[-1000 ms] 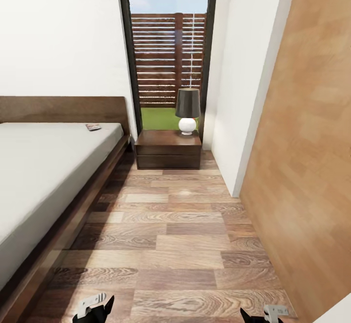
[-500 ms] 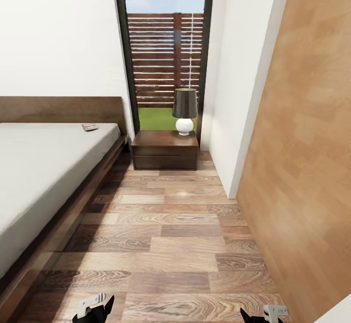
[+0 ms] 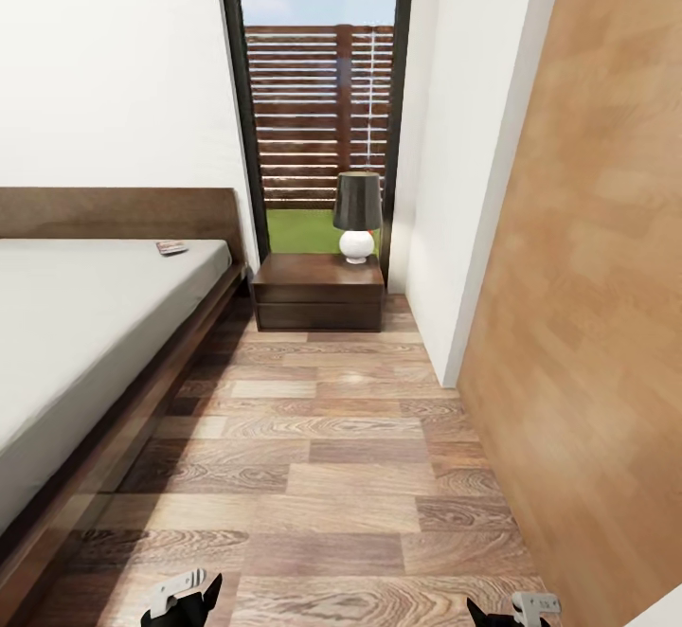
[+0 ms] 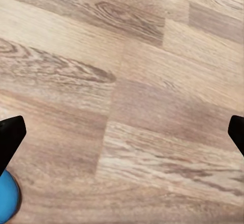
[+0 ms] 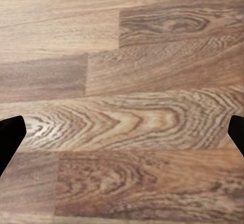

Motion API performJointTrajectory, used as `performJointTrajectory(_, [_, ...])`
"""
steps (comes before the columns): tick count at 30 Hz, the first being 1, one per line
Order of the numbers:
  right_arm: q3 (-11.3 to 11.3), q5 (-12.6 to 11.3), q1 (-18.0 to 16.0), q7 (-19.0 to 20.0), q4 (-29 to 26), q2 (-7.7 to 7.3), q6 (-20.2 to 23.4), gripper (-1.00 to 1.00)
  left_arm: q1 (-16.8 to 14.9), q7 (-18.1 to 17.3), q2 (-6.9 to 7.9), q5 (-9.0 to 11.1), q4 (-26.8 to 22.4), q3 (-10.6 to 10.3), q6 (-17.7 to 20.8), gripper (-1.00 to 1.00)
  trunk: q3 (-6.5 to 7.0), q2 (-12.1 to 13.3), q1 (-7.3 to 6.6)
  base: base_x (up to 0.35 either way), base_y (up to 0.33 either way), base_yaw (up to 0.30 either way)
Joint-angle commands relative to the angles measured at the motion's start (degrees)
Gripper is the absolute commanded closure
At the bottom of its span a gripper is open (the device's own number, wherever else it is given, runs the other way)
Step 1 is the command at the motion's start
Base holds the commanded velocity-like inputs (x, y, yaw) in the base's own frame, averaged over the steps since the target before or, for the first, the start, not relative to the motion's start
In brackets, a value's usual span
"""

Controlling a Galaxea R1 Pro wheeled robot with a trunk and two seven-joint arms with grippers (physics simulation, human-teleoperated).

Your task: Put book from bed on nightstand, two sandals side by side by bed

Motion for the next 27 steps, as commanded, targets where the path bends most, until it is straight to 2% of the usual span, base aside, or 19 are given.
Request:
performJointTrajectory(1, [-0.22, -0.6, -0.05, 0.61, 0.08, -0.01, 0.02, -1.0, -0.05, -0.23, -0.01, -0.59, 0.05, 0.5, -0.25, -1.0, -0.05, -0.02, -0.01, 0.003, -0.003, 0.0])
performJointTrajectory(24, [-0.22, -0.6, -0.07, 0.71, 0.08, -0.01, 0.02, -1.0, -0.05, -0.23, -0.03, -0.59, 0.05, 0.5, -0.25, -1.0, -0.05, -0.02, -0.01, 0.017, -0.002, 0.0])
performJointTrajectory(27, [-0.22, -0.6, -0.07, 0.67, 0.08, -0.01, 0.02, -1.0, -0.05, -0.23, -0.03, -0.59, 0.05, 0.5, -0.25, -1.0, -0.05, -0.02, -0.01, 0.198, 0.0, 0.0])
